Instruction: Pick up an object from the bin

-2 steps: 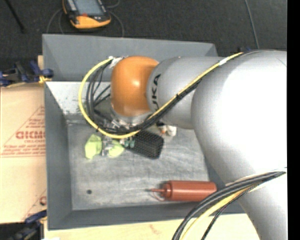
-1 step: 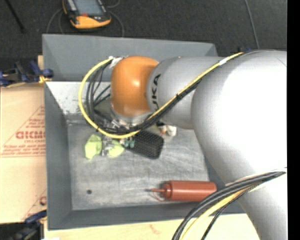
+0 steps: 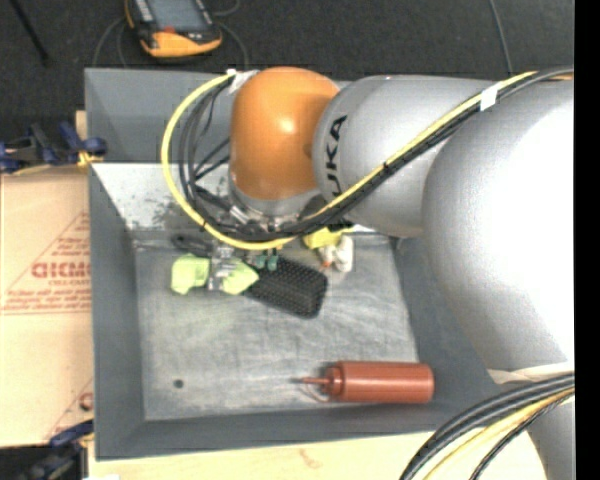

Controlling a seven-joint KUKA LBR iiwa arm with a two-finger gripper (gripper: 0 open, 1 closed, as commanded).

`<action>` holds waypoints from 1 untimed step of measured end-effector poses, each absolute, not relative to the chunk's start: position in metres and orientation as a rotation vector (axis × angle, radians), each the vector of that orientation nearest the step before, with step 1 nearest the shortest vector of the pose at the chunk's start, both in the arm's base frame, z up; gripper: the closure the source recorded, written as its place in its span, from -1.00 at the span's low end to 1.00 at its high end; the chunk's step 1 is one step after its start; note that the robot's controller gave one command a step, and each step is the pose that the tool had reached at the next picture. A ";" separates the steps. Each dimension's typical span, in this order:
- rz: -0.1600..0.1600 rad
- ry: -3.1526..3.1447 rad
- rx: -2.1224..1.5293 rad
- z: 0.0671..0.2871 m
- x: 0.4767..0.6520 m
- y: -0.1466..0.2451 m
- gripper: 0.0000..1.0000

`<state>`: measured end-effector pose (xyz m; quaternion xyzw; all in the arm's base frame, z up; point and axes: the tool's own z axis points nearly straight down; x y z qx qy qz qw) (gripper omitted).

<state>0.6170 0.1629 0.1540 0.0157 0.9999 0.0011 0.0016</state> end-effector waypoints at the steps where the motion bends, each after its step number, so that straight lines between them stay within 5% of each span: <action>1: 0.003 3.138 0.050 0.154 0.617 0.163 1.00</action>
Offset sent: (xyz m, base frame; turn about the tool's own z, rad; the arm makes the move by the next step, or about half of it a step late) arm 0.0029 -0.0022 0.0826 -0.0306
